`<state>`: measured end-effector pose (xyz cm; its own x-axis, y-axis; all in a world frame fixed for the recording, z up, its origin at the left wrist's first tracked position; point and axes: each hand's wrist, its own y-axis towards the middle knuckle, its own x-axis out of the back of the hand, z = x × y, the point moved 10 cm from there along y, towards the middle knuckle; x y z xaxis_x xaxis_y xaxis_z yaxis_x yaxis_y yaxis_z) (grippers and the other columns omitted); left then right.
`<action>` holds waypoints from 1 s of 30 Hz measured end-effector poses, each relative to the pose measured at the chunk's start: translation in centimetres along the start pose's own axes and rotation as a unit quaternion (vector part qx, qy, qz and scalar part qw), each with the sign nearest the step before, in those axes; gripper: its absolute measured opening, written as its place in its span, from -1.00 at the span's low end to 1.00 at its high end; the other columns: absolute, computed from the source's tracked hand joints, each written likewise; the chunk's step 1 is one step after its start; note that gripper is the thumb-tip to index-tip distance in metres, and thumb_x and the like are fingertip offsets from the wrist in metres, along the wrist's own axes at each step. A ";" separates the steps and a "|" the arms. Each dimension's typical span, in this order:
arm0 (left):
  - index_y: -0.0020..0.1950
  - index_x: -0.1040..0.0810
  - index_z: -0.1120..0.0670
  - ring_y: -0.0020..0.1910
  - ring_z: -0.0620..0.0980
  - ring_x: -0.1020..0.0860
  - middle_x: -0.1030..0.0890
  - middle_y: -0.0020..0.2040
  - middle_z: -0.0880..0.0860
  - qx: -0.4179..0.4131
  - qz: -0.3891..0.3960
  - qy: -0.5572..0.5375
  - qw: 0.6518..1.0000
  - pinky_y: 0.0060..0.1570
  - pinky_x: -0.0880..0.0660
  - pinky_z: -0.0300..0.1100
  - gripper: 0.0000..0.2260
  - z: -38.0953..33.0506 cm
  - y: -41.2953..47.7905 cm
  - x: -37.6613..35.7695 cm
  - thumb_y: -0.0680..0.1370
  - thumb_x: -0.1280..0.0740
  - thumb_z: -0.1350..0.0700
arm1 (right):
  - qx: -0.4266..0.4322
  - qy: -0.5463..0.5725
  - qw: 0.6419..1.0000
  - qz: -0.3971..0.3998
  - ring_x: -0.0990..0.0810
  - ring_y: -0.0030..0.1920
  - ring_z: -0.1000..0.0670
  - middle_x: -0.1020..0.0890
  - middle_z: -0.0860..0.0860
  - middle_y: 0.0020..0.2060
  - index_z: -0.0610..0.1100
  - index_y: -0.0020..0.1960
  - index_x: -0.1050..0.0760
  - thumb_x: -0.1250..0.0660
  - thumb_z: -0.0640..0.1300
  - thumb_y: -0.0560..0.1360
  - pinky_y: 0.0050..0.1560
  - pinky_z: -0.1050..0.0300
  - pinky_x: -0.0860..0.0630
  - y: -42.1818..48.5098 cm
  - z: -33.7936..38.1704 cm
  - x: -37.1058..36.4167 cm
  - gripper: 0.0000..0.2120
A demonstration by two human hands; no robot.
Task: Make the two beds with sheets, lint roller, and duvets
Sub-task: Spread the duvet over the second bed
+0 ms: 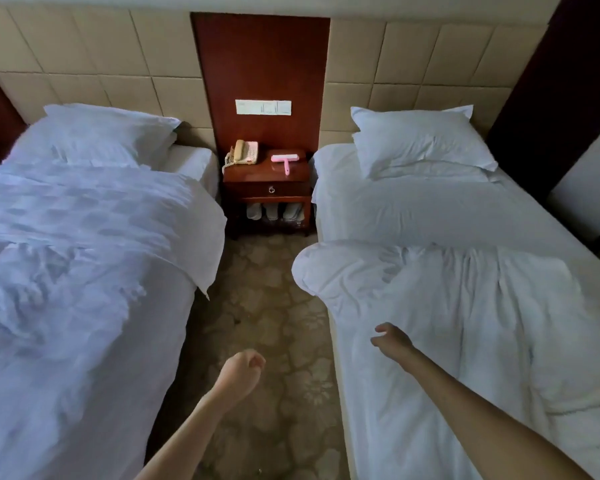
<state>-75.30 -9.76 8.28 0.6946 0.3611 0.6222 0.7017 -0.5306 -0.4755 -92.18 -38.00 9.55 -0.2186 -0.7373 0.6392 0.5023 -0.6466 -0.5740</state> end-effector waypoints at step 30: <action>0.52 0.33 -0.09 0.52 0.20 0.09 0.19 0.53 0.15 -0.132 0.236 0.380 0.884 0.36 -0.13 0.27 0.15 -27.9 46.1 -14.5 0.26 -0.43 -0.37 | -0.427 -0.054 0.859 -0.277 -0.55 0.02 -0.25 -0.57 -0.23 -0.01 -0.16 0.02 -0.43 -0.16 -0.24 0.51 -0.15 0.08 -0.35 15.9 -10.9 26.0 -0.88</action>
<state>-57.48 -60.84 -5.34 0.5228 -0.5153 0.6791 0.2304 -0.6816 -0.6945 -99.00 -69.58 11.47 -0.1248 -0.2777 0.9525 -0.4618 -0.8334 -0.3034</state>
